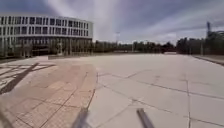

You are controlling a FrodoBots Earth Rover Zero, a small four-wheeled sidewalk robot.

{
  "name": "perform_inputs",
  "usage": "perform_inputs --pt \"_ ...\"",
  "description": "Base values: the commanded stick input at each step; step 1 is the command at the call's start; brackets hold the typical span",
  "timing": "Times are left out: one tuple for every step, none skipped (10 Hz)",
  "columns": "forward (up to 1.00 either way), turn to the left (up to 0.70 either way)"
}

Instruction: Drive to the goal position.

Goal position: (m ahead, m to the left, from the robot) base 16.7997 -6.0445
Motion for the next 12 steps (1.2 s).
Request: perform_inputs --pt "0.50 0.00" --pt "0.50 0.00" --pt "0.50 0.00" --pt "0.50 0.00" --pt "0.50 0.00" --pt "0.50 0.00" --pt "0.50 0.00" --pt "0.50 0.00" --pt "0.50 0.00" --pt "0.50 0.00" --pt "0.50 0.00" --pt "0.50 0.00"
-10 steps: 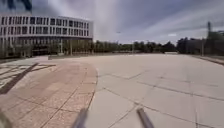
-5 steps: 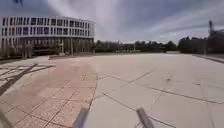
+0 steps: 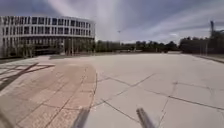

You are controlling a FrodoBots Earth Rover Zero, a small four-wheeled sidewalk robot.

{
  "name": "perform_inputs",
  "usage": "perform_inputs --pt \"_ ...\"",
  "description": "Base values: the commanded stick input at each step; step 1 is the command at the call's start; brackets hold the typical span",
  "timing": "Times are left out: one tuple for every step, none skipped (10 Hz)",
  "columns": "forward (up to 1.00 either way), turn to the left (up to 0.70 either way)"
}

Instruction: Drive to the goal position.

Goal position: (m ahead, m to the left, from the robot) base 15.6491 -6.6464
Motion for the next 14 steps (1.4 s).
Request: perform_inputs --pt "0.50 0.00" --pt "0.50 0.00" --pt "0.50 0.00" --pt "0.50 0.00" --pt "0.50 0.00" --pt "0.50 0.00" --pt "0.50 0.00" --pt "0.50 0.00" --pt "0.50 0.00" --pt "0.50 0.00" --pt "0.50 0.00" --pt "0.50 0.00" --pt "0.50 0.00" --pt "0.50 0.00"
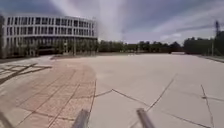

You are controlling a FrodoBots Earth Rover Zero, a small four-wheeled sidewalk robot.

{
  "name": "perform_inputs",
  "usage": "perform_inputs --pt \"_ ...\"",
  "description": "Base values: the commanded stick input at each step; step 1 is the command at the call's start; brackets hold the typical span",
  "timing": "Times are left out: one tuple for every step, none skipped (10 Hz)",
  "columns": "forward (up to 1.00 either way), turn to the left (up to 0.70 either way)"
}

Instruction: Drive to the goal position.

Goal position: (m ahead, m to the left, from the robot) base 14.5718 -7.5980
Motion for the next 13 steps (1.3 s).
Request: perform_inputs --pt "0.50 0.00" --pt "0.50 0.00" --pt "0.50 0.00" --pt "0.50 0.00" --pt "0.50 0.00" --pt "0.50 0.00" --pt "0.50 0.00" --pt "0.50 0.00" --pt "0.50 0.00" --pt "0.50 0.00" --pt "0.50 0.00" --pt "0.50 0.00" --pt "0.50 0.00"
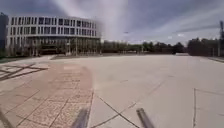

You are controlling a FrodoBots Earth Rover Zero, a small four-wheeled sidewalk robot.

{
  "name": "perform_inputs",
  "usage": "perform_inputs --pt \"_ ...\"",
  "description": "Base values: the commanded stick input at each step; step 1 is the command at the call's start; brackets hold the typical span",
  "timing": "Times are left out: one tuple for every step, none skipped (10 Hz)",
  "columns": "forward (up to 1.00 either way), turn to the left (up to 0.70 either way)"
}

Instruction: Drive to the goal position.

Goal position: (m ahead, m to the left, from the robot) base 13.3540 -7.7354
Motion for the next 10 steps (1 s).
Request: perform_inputs --pt "0.50 0.00" --pt "0.50 0.00" --pt "0.50 0.00" --pt "0.50 0.00" --pt "0.50 0.00" --pt "0.50 0.00" --pt "0.50 0.00" --pt "0.50 0.00" --pt "0.50 0.00" --pt "0.50 0.00"
